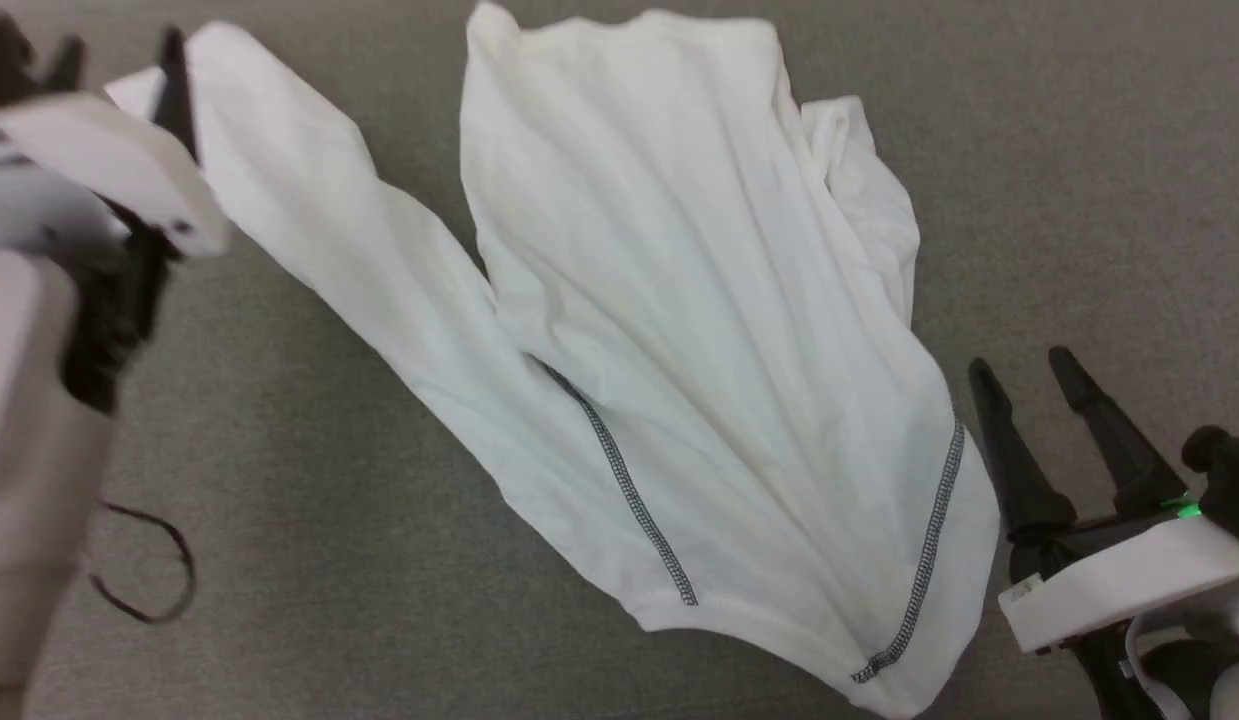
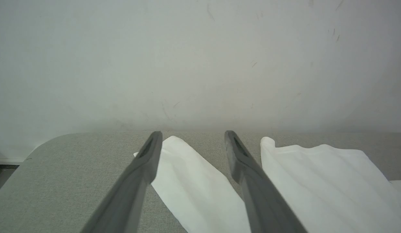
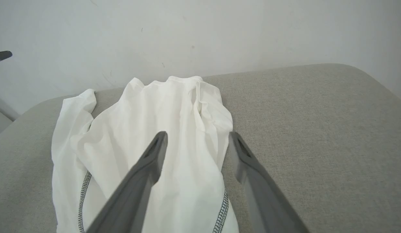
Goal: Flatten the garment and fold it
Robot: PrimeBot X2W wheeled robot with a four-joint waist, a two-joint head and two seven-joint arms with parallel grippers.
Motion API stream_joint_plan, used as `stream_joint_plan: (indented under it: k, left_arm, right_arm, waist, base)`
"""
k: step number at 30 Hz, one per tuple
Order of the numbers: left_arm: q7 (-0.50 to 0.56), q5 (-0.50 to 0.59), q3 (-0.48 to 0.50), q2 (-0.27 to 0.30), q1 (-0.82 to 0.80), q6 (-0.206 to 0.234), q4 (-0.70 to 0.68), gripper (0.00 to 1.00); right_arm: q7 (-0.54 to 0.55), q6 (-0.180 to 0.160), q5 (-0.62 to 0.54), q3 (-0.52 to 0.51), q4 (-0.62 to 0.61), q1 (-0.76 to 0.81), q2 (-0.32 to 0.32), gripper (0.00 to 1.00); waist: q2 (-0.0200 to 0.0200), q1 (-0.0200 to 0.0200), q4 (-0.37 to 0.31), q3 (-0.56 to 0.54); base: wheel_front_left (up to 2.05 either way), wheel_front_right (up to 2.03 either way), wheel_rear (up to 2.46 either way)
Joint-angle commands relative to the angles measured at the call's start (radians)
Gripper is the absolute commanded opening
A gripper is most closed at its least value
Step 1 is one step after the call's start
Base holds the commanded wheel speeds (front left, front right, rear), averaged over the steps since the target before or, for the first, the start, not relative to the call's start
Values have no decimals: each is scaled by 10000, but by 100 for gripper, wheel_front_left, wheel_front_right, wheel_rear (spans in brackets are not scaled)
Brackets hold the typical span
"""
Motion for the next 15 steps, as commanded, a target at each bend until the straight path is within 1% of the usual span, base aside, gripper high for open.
stream_joint_plan:
  k: [1, 2, 3, 4, 5, 6, 7, 8, 11, 15]
  left_arm:
    - [68, -81, 41, 76, -158, -56, 75, 100]
    - [525, -243, 173, 362, -927, -375, 699, 100]
    - [785, -310, 216, 527, -1291, -537, 1016, 100]
    - [785, -310, 216, 527, -1291, -537, 1016, 100]
    - [1059, -433, 292, 678, -1640, -708, 1307, 100]
    - [1601, -612, 391, 997, -2303, -1032, 1794, 100]
    - [1925, -731, 436, 1131, -2607, -1177, 1997, 100]
    - [1925, -731, 436, 1131, -2607, -1177, 1997, 100]
    - [2872, -979, 456, 1483, -3368, -1541, 2469, 100]
    - [4202, -1334, 443, 1798, -4039, -1773, 2849, 100]
  right_arm:
    - [-69, -7, 72, 39, -87, -126, 22, 100]
    - [-125, -7, 118, 119, -206, -245, 22, 100]
    - [-161, -7, 133, 169, -256, -307, 22, 100]
    - [-161, -7, 133, 169, -256, -307, 22, 100]
    - [-194, -7, 152, 230, -300, -365, 22, 100]
    - [-246, -7, 193, 342, -390, -468, 22, 100]
    - [-271, -7, 203, 392, -444, -519, 22, 100]
    - [-271, -7, 203, 392, -444, -519, 22, 100]
    - [-342, -7, 187, 502, -563, -629, 22, 100]
    - [-394, -7, 153, 688, -637, -768, 22, 100]
  waist:
    - [0, -4, -370, 1081]
    - [0, -4, -473, 1461]
    - [0, -4, -532, 1630]
    - [0, -4, -532, 1630]
    - [0, -4, -597, 1790]
    - [0, -4, -704, 2114]
    - [0, -4, -750, 2285]
    - [0, -4, -750, 2285]
    - [0, -4, -854, 2728]
    - [0, -4, -1007, 3306]
  base:
    - [0, 0, 0]
    - [0, 0, 0]
    - [0, 0, 0]
    - [0, 0, 0]
    - [0, 0, 0]
    - [0, 0, 0]
    - [0, 0, 0]
    - [0, 0, 0]
    - [0, 0, 0]
    - [0, 0, 0]
